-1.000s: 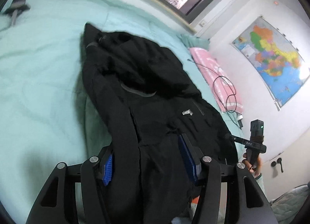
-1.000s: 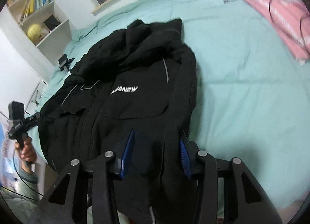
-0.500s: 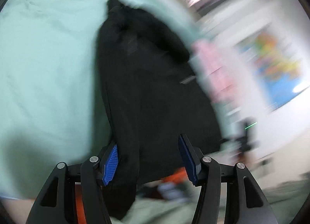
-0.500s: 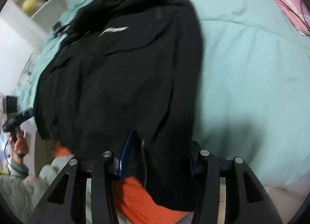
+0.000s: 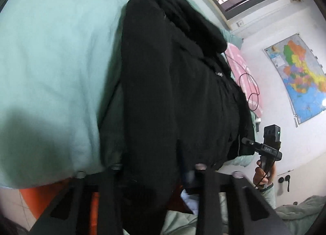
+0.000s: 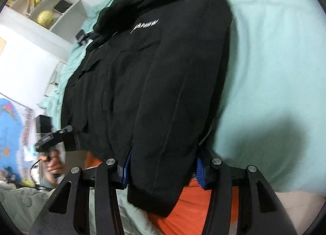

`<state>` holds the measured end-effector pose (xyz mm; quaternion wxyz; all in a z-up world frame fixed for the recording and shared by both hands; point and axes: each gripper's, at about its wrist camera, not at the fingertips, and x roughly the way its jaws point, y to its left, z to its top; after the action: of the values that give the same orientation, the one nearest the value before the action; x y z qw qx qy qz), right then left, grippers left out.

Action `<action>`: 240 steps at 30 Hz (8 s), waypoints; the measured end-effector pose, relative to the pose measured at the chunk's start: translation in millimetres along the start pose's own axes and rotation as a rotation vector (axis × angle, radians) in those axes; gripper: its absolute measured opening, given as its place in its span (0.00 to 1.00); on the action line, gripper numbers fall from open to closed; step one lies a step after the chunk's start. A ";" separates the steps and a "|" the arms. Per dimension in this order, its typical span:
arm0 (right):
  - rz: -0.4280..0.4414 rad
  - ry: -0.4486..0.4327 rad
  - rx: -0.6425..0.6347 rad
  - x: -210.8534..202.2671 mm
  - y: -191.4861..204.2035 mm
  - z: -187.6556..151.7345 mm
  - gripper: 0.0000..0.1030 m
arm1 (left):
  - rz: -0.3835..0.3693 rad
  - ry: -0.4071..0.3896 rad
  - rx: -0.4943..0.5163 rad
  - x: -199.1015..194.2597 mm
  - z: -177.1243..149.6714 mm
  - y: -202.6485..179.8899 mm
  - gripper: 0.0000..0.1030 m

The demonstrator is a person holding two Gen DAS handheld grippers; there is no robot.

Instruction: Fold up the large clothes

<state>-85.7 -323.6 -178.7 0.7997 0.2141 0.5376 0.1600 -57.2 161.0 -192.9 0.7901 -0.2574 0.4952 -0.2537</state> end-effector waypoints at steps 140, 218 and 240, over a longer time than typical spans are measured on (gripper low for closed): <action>-0.389 -0.221 -0.172 72.6 39.3 290.0 0.81 | 0.307 -0.248 0.320 72.4 358.0 -122.6 0.76; 0.177 0.006 0.147 108.0 -66.0 268.2 1.00 | -0.052 -0.010 -0.090 145.9 318.7 13.8 0.51; 0.093 -0.255 -0.051 30.1 55.7 250.5 0.39 | -0.168 -0.186 0.167 58.3 326.1 -90.1 0.37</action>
<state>156.5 -304.0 -91.1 0.8586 0.2370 0.4167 0.1817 249.5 106.9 -48.7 0.8271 -0.2538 0.3740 -0.3342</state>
